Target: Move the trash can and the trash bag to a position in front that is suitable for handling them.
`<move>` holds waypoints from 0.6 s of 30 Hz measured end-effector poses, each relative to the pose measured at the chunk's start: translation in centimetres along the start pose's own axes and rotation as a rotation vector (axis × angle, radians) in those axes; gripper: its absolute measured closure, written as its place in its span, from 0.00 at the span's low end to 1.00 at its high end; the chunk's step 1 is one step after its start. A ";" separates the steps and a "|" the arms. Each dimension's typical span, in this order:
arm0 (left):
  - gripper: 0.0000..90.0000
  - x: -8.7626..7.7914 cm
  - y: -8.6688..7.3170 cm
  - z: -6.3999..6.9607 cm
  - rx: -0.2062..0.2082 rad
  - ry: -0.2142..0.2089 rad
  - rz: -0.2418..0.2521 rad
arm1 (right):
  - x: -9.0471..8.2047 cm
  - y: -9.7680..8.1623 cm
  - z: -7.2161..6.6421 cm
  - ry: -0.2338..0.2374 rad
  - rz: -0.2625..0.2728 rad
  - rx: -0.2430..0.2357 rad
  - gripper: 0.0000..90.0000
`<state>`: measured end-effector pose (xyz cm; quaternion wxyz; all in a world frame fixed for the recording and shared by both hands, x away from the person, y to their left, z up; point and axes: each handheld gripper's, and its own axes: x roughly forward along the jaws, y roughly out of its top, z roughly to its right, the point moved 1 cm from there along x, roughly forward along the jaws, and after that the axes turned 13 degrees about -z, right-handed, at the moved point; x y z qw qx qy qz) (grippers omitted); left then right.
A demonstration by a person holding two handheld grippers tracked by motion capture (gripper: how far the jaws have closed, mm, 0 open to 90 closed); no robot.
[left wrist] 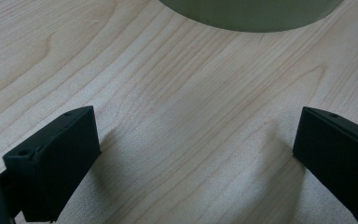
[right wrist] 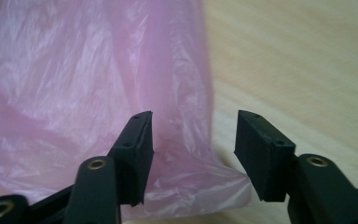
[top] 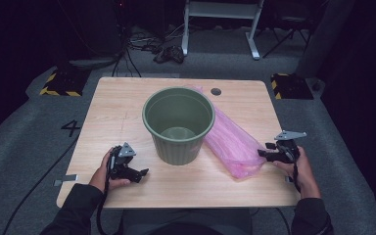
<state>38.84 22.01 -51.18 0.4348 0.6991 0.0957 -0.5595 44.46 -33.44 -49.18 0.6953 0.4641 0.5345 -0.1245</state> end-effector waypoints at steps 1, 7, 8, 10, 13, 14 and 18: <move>0.00 0.0 0.0 0.0 0.000 0.000 0.000 | 0.4 -0.1 -0.3 0.006 -0.022 -0.017 0.56; 0.00 0.0 0.0 0.0 0.000 0.000 0.000 | 0.5 0.0 -1.9 0.061 -0.021 -0.073 0.62; 0.00 0.0 0.0 0.0 0.000 0.000 0.000 | 0.5 0.0 -2.6 0.076 -0.023 -0.098 0.62; 0.00 0.0 0.0 0.0 -0.003 -0.004 0.001 | 0.4 0.0 -3.8 0.072 -0.039 -0.147 0.62; 0.00 0.0 0.0 0.1 -0.003 -0.001 0.000 | 0.3 -0.1 -5.9 0.095 -0.043 -0.192 0.61; 0.00 0.0 0.1 0.1 -0.001 -0.002 -0.002 | 0.3 -0.2 -6.5 0.104 -0.042 -0.214 0.60; 0.00 0.2 0.3 0.3 -0.005 -0.005 -0.002 | 0.2 -0.1 -8.8 0.088 -0.050 -0.258 0.58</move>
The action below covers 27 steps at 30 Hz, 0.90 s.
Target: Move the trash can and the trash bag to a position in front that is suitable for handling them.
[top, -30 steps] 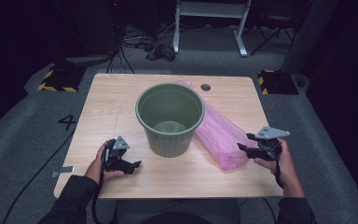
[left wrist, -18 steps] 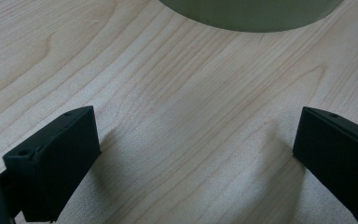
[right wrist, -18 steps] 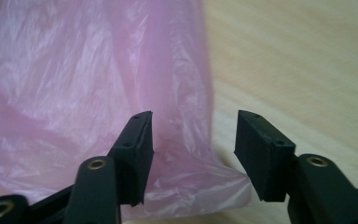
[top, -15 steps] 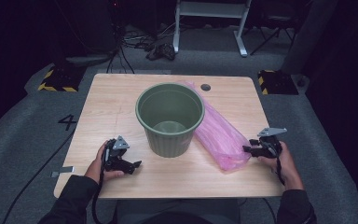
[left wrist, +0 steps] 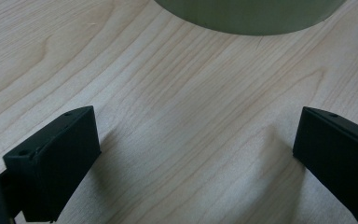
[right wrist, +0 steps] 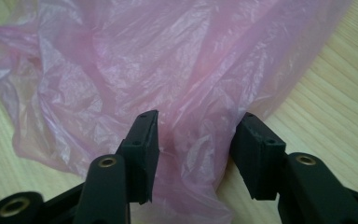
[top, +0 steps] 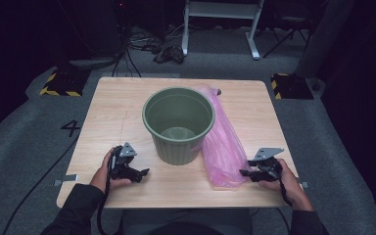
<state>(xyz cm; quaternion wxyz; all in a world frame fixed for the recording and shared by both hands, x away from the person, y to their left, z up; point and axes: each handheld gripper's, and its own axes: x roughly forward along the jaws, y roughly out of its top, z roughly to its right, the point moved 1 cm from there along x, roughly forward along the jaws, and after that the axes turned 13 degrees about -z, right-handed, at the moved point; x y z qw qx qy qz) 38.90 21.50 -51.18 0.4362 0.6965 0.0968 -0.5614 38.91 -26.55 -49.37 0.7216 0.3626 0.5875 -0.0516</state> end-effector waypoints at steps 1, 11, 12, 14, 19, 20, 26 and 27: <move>0.00 0.1 0.1 0.1 0.004 0.001 0.006 | 0.0 0.2 -0.4 -0.004 -0.001 -0.007 0.58; 0.00 0.4 0.7 0.3 0.020 -0.006 0.001 | 1.2 3.1 -5.5 0.049 -0.002 -0.162 0.54; 0.00 0.4 0.7 0.3 0.019 -0.006 0.001 | 1.4 3.4 -5.8 0.053 -0.002 -0.172 0.54; 0.00 0.4 0.7 0.3 0.019 -0.006 0.001 | 1.6 3.8 -6.2 0.058 0.001 -0.182 0.54; 0.00 0.4 0.7 0.3 0.019 -0.006 0.001 | 2.4 5.1 -7.4 0.078 0.018 -0.207 0.52; 0.00 0.4 0.7 0.3 0.019 -0.006 0.001 | 2.5 5.4 -7.7 0.081 0.024 -0.211 0.52; 0.00 0.4 0.7 0.3 0.021 -0.005 0.000 | 3.6 7.0 -9.6 0.079 0.081 -0.243 0.47; 0.00 0.3 0.7 0.3 0.024 -0.002 -0.001 | 3.6 7.1 -9.9 0.080 0.089 -0.252 0.46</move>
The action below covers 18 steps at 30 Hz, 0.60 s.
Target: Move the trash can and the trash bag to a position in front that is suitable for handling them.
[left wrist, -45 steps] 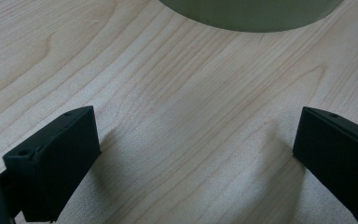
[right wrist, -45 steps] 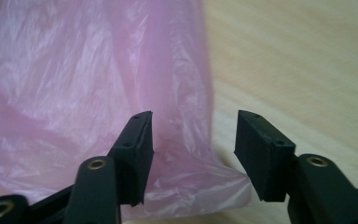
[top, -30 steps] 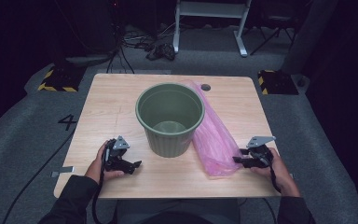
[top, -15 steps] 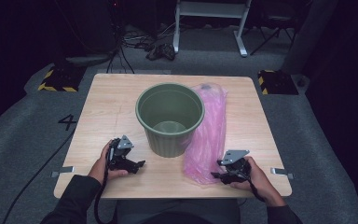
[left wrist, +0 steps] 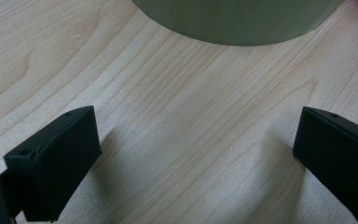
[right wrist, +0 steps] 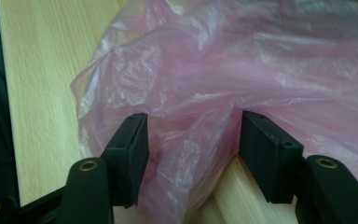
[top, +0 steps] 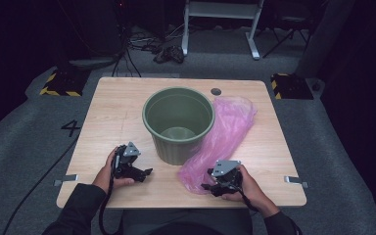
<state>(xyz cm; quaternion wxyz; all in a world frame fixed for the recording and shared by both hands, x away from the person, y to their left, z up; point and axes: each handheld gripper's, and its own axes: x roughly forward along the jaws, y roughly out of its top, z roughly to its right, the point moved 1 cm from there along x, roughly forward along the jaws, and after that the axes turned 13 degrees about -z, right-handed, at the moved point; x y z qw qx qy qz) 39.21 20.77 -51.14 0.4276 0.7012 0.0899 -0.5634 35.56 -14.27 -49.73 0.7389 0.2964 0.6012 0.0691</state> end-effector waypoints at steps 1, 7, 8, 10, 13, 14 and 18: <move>0.00 0.0 0.0 0.0 -0.003 -0.002 0.002 | -0.1 0.1 -0.3 0.007 0.011 -0.001 0.45; 0.00 0.0 -0.1 0.2 -0.009 0.003 0.003 | -2.7 -0.6 -1.0 0.010 0.094 -0.014 0.33; 0.00 -0.1 -0.2 0.2 -0.011 0.002 0.001 | -3.2 -1.0 -1.1 0.003 0.103 -0.012 0.30; 0.00 -0.1 -0.2 0.3 -0.013 0.008 0.002 | -4.2 -1.6 -1.2 -0.019 0.110 -0.015 0.27; 0.00 -0.1 -0.3 0.4 -0.013 0.006 0.003 | -5.0 -2.2 -1.2 -0.037 0.122 -0.018 0.24; 0.00 -0.1 -0.3 0.4 -0.013 0.006 0.002 | -5.7 -2.5 -1.0 -0.059 0.146 0.012 0.25; 0.00 -0.1 -0.3 0.4 -0.016 0.005 0.005 | -6.7 -3.0 -0.6 -0.081 0.172 0.028 0.26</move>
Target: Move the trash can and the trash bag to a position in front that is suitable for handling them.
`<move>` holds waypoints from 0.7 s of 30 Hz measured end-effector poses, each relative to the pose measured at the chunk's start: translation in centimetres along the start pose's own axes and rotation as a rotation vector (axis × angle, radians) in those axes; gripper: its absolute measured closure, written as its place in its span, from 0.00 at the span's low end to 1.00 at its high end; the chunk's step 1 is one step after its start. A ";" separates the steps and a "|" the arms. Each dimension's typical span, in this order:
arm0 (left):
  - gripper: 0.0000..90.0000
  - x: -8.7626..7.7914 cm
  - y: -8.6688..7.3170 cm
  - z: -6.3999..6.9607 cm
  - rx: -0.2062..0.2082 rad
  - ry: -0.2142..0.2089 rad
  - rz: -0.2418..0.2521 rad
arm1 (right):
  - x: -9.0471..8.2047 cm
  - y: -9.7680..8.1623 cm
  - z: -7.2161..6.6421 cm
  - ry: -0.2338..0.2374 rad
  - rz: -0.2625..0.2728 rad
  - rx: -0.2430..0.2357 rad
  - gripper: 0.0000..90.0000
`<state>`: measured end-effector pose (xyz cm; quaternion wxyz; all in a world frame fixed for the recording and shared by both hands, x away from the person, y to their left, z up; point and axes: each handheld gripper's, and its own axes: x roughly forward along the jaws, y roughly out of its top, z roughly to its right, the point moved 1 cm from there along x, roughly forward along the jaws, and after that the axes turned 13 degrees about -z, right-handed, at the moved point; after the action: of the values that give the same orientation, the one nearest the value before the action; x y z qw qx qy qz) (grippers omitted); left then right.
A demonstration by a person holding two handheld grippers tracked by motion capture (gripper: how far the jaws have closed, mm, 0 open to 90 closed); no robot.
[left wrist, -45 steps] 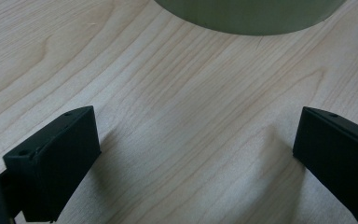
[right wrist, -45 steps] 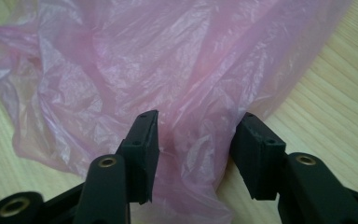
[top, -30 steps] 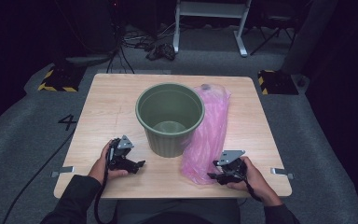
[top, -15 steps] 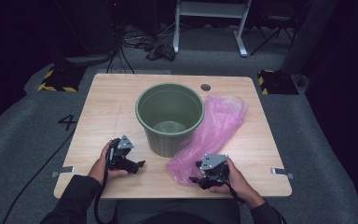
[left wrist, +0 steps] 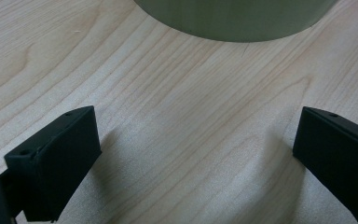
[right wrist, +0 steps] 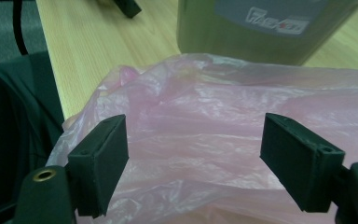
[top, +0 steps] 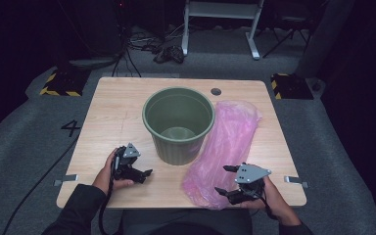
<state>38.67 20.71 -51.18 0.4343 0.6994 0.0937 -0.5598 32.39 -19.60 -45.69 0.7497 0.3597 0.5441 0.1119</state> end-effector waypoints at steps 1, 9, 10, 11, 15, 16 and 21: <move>0.00 0.0 0.0 0.0 -0.001 -0.001 -0.002 | -0.3 -0.1 0.1 -0.002 0.014 0.016 0.26; 0.23 -1.0 -0.3 1.4 0.041 -0.028 0.008 | -2.7 -0.4 1.7 -0.065 0.071 0.049 0.27; 0.17 -1.0 -0.3 1.4 0.041 -0.028 0.008 | -3.0 -0.5 2.2 -0.085 0.069 0.050 0.28; 0.17 -1.0 -0.2 1.8 0.043 -0.030 0.006 | -3.0 -0.5 2.2 -0.085 0.069 0.050 0.28; 0.18 -1.3 0.4 3.4 0.085 -0.050 0.036 | -1.6 -2.5 4.2 -0.095 -0.061 0.023 0.36; 0.19 -1.3 0.4 3.4 0.085 -0.050 0.036 | -1.6 -2.5 4.2 -0.095 -0.061 0.023 0.36; 0.18 -1.7 1.1 4.8 0.106 -0.078 0.064 | 2.0 -2.6 3.7 0.031 -0.117 0.002 0.39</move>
<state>35.42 17.22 -49.16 0.4176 0.7017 0.0244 -0.5767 35.88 -21.93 -48.31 0.7459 0.3264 0.5760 0.0729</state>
